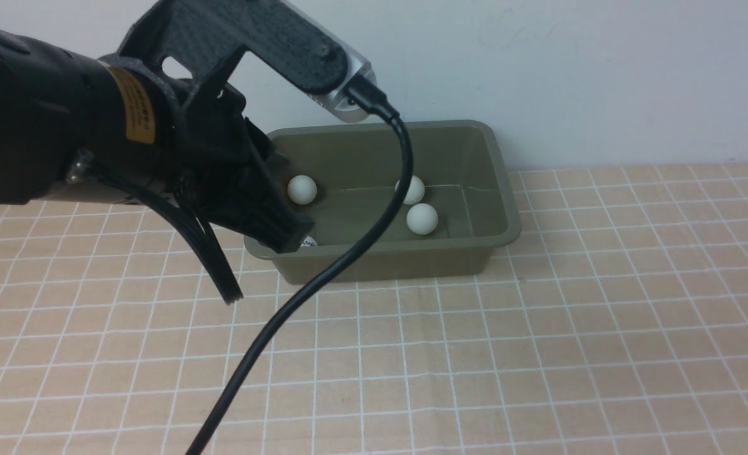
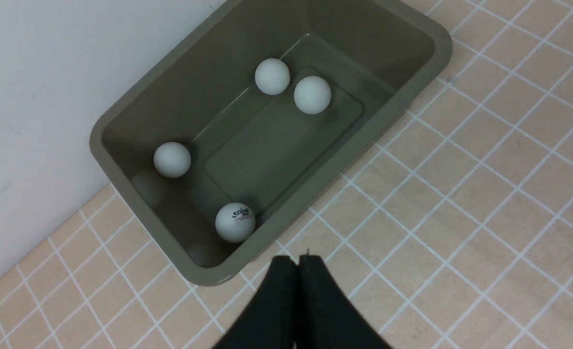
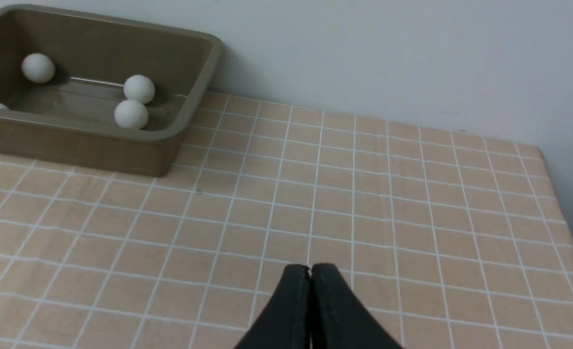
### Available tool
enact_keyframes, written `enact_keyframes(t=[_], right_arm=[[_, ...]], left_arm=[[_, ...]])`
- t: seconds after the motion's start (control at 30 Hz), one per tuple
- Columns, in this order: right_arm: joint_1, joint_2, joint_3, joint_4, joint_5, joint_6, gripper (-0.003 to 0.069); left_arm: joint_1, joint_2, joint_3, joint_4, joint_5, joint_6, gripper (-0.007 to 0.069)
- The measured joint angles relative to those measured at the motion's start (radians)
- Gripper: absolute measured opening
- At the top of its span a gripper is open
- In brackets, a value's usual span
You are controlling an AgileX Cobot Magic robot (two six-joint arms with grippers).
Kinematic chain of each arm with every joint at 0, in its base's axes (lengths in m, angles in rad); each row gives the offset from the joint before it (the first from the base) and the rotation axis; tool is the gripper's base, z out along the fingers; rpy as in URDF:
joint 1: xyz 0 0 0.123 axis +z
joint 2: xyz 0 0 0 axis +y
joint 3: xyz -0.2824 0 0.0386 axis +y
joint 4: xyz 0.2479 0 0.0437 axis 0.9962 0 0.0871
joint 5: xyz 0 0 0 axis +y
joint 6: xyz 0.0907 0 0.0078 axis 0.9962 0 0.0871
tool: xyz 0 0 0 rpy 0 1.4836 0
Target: Put the table tennis balls into the box on the light coffee tablecloth.
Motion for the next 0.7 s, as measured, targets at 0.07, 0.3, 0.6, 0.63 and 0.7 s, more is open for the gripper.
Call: enact_keyframes(t=[0.07,0.3,0.6,0.63,0.7], right_arm=[[0.0,-0.056,0.074,0.004,-0.05,0.01,-0.0016],[0.0,-0.154,0.264,-0.025,-0.219,0.011,-0.0016],[0.0,-0.155,0.407,-0.038,-0.455,0.012,-0.0016],[0.0,-0.155,0.414,-0.038,-0.455,0.012,-0.0016],[0.0,-0.155,0.417,-0.038,-0.448,0.012,-0.0016]], left_arm=[[0.0,0.0,0.0,-0.01,-0.001,-0.001,-0.0069],[0.0,0.0,0.0,-0.023,-0.001,-0.004,-0.0069],[0.0,0.0,0.0,-0.044,-0.001,-0.005,-0.0069],[0.0,0.0,0.0,-0.046,-0.001,-0.005,-0.0069],[0.0,0.0,0.0,-0.049,-0.001,-0.005,-0.0069]])
